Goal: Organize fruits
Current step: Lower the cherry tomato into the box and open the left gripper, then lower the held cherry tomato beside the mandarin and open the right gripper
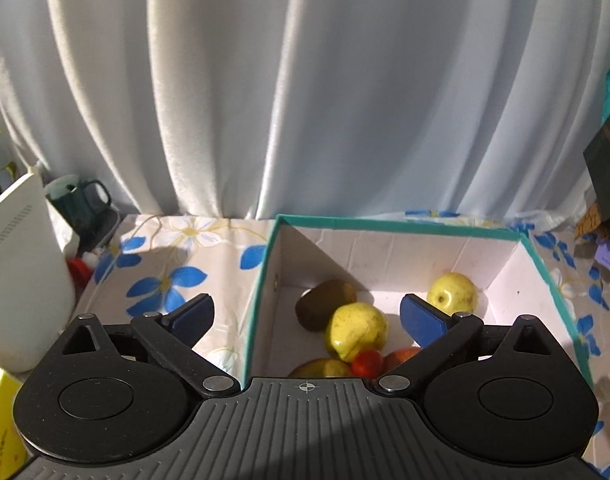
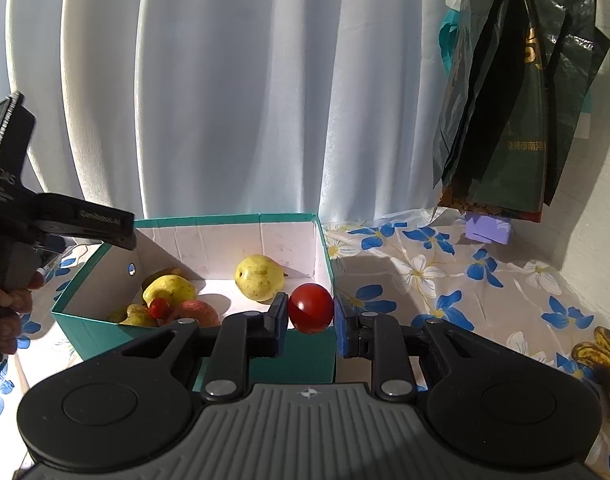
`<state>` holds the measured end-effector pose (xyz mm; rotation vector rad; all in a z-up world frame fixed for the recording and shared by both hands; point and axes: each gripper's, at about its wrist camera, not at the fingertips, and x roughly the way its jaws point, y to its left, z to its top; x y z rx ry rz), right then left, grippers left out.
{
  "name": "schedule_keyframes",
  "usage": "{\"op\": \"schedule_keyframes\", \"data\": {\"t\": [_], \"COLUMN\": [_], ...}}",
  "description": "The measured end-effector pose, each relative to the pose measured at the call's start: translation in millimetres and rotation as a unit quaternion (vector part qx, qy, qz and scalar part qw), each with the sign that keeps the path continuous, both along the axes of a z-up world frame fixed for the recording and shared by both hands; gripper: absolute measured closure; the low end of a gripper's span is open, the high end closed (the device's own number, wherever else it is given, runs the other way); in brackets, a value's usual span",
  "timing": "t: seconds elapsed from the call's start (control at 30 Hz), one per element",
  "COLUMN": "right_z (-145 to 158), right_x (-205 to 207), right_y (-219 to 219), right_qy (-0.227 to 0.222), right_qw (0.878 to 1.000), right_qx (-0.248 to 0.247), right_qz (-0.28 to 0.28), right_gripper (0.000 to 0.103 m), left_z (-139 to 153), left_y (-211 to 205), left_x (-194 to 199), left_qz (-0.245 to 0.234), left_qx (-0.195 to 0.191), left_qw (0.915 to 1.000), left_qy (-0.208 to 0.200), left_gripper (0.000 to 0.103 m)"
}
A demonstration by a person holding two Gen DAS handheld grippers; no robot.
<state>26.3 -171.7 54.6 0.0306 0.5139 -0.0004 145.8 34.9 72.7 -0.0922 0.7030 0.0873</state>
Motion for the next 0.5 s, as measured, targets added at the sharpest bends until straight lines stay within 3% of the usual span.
{"op": "schedule_keyframes", "data": {"t": [0.23, 0.5], "right_z": [4.2, 8.8], "right_x": [-2.6, -8.0], "right_y": [6.8, 13.2], "right_qy": [-0.009, -0.014], "right_qw": [1.0, 0.999], "right_qx": [-0.003, -0.006], "right_qz": [0.013, 0.028], "right_gripper": [0.08, 0.08], "left_z": [2.6, -11.6], "left_y": [11.3, 0.1], "left_x": [-24.5, -42.5], "left_qz": [0.008, -0.008], "left_qx": [-0.013, 0.016], "left_qw": [0.9996, 0.9985], "left_qy": [0.023, 0.052], "left_gripper": [0.0, 0.0]}}
